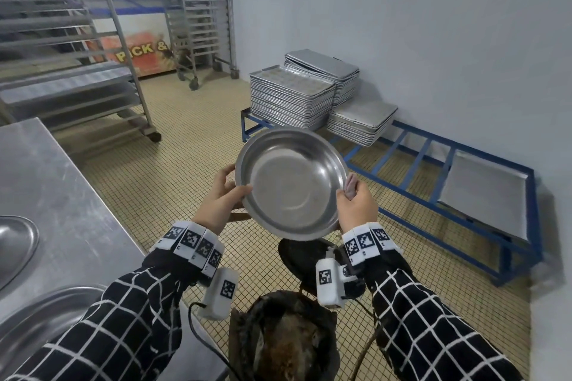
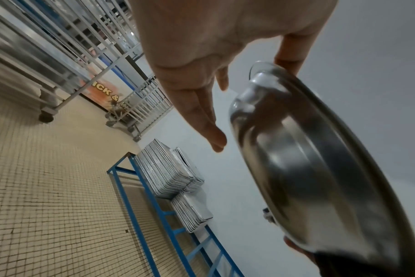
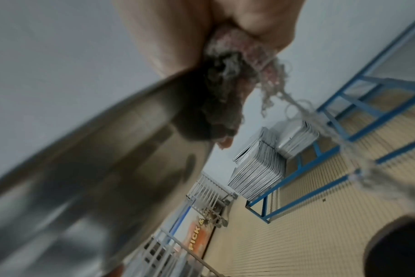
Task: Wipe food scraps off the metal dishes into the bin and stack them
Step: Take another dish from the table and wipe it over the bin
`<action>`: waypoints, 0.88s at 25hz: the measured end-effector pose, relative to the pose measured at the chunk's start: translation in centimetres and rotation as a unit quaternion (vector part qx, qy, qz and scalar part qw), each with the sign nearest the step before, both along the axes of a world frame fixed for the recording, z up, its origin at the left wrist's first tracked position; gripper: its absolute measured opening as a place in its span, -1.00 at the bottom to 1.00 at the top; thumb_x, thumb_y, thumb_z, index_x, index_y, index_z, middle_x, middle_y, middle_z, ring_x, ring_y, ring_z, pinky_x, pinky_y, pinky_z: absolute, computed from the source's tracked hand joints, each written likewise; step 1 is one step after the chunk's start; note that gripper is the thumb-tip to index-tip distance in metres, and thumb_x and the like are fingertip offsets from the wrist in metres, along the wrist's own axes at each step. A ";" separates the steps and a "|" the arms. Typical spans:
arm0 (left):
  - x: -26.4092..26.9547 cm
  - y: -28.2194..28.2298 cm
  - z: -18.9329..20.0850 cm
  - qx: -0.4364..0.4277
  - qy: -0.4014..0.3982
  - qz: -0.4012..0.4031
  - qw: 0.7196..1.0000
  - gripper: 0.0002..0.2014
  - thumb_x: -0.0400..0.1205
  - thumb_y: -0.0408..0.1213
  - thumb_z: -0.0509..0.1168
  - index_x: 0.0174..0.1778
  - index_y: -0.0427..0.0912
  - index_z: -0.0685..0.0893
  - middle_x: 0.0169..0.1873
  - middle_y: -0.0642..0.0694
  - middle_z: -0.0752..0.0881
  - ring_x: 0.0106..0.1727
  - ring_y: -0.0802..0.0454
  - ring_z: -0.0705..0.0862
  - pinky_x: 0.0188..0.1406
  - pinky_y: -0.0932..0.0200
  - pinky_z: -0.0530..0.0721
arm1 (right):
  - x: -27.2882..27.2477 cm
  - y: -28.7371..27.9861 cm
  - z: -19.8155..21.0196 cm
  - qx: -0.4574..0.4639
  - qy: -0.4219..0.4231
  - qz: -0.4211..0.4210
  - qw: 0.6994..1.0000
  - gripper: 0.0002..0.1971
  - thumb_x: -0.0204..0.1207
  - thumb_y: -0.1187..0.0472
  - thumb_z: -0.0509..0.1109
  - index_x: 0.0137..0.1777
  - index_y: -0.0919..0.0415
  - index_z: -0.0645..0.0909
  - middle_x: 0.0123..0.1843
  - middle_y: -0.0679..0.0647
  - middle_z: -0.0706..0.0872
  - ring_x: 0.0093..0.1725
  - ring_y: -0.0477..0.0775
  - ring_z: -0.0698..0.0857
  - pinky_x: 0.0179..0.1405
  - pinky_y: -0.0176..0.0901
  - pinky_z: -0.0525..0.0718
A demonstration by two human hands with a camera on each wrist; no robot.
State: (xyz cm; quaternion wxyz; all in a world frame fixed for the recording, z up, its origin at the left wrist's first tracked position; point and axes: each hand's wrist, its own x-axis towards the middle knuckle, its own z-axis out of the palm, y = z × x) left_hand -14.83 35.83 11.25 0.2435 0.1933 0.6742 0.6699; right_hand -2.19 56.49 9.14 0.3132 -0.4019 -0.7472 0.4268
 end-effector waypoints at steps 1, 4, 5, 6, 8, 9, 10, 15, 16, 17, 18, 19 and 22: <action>0.4 0.2 0.2 0.010 0.016 -0.001 1.000 -0.45 0.63 -0.28 0.31 0.48 0.08 0.25 0.08 -0.11 0.73 -0.05 -0.08 0.80 -0.20 -0.01 0.79 | -0.1 -0.3 0.1 -0.007 0.019 -0.019 1.000 -0.82 0.59 0.24 0.36 0.15 0.23 0.55 -0.11 -0.05 0.64 -0.03 0.05 0.70 -0.14 -0.24 0.61; 1.7 0.9 0.4 0.024 0.075 -0.009 0.997 -0.29 0.60 -0.34 0.33 0.54 0.14 0.08 0.16 -0.07 0.64 -0.02 -0.06 0.78 -0.11 -0.03 0.79 | -0.3 -1.4 0.7 -0.010 0.073 -0.045 0.996 -0.83 0.60 0.25 0.35 0.16 0.23 0.55 -0.08 -0.04 0.65 -0.09 -0.03 0.66 -0.10 -0.25 0.57; 2.1 1.1 0.4 0.018 0.099 -0.009 0.995 -0.28 0.60 -0.37 0.32 0.53 0.16 0.06 0.15 -0.04 0.63 -0.02 -0.06 0.77 -0.07 -0.03 0.78 | -0.3 -1.8 0.8 -0.014 0.089 -0.051 0.995 -0.84 0.60 0.25 0.34 0.15 0.21 0.55 -0.11 -0.07 0.64 -0.13 -0.08 0.64 -0.15 -0.33 0.54; 2.5 1.3 0.3 0.017 0.121 -0.005 0.992 -0.28 0.60 -0.38 0.33 0.49 0.23 0.07 0.13 -0.03 0.62 0.03 -0.04 0.74 -0.02 -0.02 0.77 | -0.2 -2.2 0.8 -0.018 0.100 -0.055 0.993 -0.85 0.60 0.24 0.34 0.14 0.20 0.54 -0.14 -0.10 0.63 -0.17 -0.13 0.62 -0.21 -0.38 0.51; 3.0 1.4 0.3 0.024 0.139 0.009 0.990 -0.32 0.60 -0.41 0.32 0.31 0.42 0.14 0.12 -0.01 0.61 0.12 -0.04 0.68 0.06 -0.03 0.73 | -0.1 -2.8 0.8 -0.024 0.111 -0.045 0.993 -0.86 0.61 0.24 0.34 0.13 0.20 0.54 -0.15 -0.12 0.63 -0.17 -0.14 0.63 -0.16 -0.35 0.56; 3.0 1.4 0.3 0.031 0.134 0.019 0.990 -0.35 0.60 -0.43 0.30 0.26 0.44 0.17 0.10 -0.03 0.61 0.13 -0.06 0.67 0.06 -0.04 0.72 | -0.1 -2.9 0.7 -0.032 0.109 -0.030 0.993 -0.85 0.61 0.22 0.33 0.15 0.20 0.54 -0.12 -0.10 0.64 -0.12 -0.09 0.65 -0.08 -0.27 0.61; 3.0 1.3 0.2 0.041 0.123 0.033 0.991 -0.39 0.62 -0.45 0.25 0.29 0.38 0.21 0.08 -0.05 0.62 0.09 -0.07 0.68 0.02 -0.03 0.73 | -0.1 -3.1 0.7 -0.042 0.098 -0.009 0.994 -0.83 0.63 0.20 0.31 0.18 0.18 0.54 -0.08 -0.08 0.66 -0.07 -0.06 0.66 -0.06 -0.23 0.62; 1.4 0.9 -0.4 0.027 0.065 0.139 0.988 -0.54 0.70 -0.32 0.07 0.55 -0.01 0.30 -0.03 0.02 0.62 -0.02 0.02 0.64 -0.20 0.16 0.61 | 0.4 -3.4 0.1 0.018 0.008 0.051 0.998 -0.74 0.68 0.07 0.22 0.19 0.21 0.59 -0.07 -0.08 0.63 -0.08 -0.17 0.62 -0.28 -0.55 0.42; 1.0 0.7 -0.5 0.017 0.075 0.138 0.987 -0.57 0.71 -0.32 0.06 0.51 0.01 0.34 -0.04 0.04 0.62 0.02 -0.02 0.64 -0.16 0.13 0.61 | 0.5 -3.5 0.0 0.049 0.000 0.062 0.997 -0.73 0.67 0.07 0.23 0.20 0.21 0.60 -0.01 -0.05 0.63 -0.04 -0.17 0.62 -0.25 -0.54 0.47; 0.8 0.5 -0.6 0.003 0.092 0.127 0.988 -0.60 0.72 -0.31 0.05 0.49 0.02 0.36 -0.03 0.03 0.63 0.05 -0.06 0.64 -0.12 0.09 0.61 | 0.5 -3.6 -0.1 0.081 -0.008 0.084 0.993 -0.73 0.66 0.07 0.24 0.22 0.20 0.60 0.06 -0.03 0.62 0.00 -0.17 0.62 -0.19 -0.52 0.53; 0.7 0.3 -0.6 -0.012 0.107 0.114 0.988 -0.60 0.73 -0.29 0.05 0.50 0.03 0.35 -0.03 0.01 0.65 0.05 -0.09 0.65 -0.09 0.03 0.64 | 0.5 -4.0 -0.1 0.104 -0.019 0.118 0.987 -0.73 0.65 0.09 0.26 0.25 0.18 0.58 0.11 -0.02 0.60 0.03 -0.17 0.60 -0.11 -0.50 0.57; 0.7 0.2 -0.7 -0.031 0.117 0.103 0.987 -0.60 0.74 -0.26 0.05 0.52 0.03 0.33 -0.04 -0.03 0.67 0.03 -0.11 0.66 -0.06 -0.04 0.67 | 0.4 -4.5 0.0 0.119 -0.033 0.158 0.980 -0.71 0.63 0.11 0.29 0.31 0.16 0.56 0.17 -0.02 0.57 0.08 -0.17 0.57 -0.02 -0.48 0.58; 0.7 0.4 -1.0 -0.048 0.125 0.084 0.987 -0.56 0.75 -0.17 0.05 0.59 0.06 0.27 0.04 -0.09 0.70 0.01 -0.05 0.71 -0.04 -0.07 0.71 | -0.3 -6.6 -0.1 0.124 -0.072 0.280 0.949 -0.56 0.60 0.06 0.34 0.46 0.08 0.47 0.35 -0.01 0.52 0.30 -0.08 0.54 0.34 -0.17 0.57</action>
